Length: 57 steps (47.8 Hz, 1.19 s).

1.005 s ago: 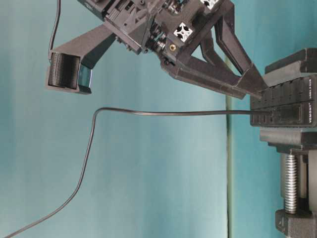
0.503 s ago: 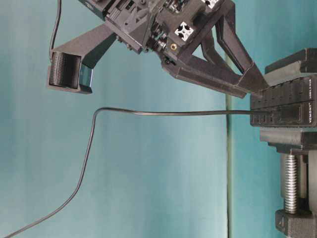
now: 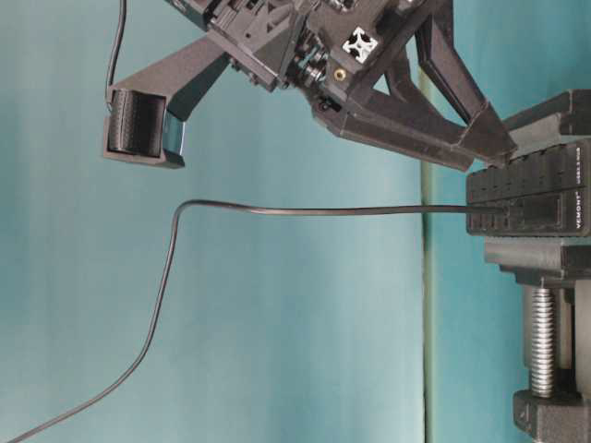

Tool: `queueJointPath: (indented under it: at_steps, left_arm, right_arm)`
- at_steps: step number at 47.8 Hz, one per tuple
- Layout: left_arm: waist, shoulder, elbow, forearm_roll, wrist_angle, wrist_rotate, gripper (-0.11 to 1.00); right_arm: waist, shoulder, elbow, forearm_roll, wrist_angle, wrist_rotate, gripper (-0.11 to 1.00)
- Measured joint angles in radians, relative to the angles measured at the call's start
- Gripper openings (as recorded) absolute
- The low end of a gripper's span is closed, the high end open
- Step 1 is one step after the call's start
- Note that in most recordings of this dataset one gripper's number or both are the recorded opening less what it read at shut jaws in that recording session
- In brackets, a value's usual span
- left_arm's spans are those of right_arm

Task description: Insert the USB into the front port of the fixed hub.

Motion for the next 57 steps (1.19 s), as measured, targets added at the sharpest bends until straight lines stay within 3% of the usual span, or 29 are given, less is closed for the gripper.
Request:
queueJointPath:
  at_steps: [25,57]
  left_arm:
    - [0.002,-0.012,0.008,0.0,0.002,0.0,0.0]
    - [0.0,-0.008,0.009,0.0,0.101,0.0,0.0]
  right_arm:
    - [0.003,-0.005,0.0,0.0,-0.011,0.0,0.78]
    - [0.003,-0.041,0.0,0.0,-0.012,0.0,0.78]
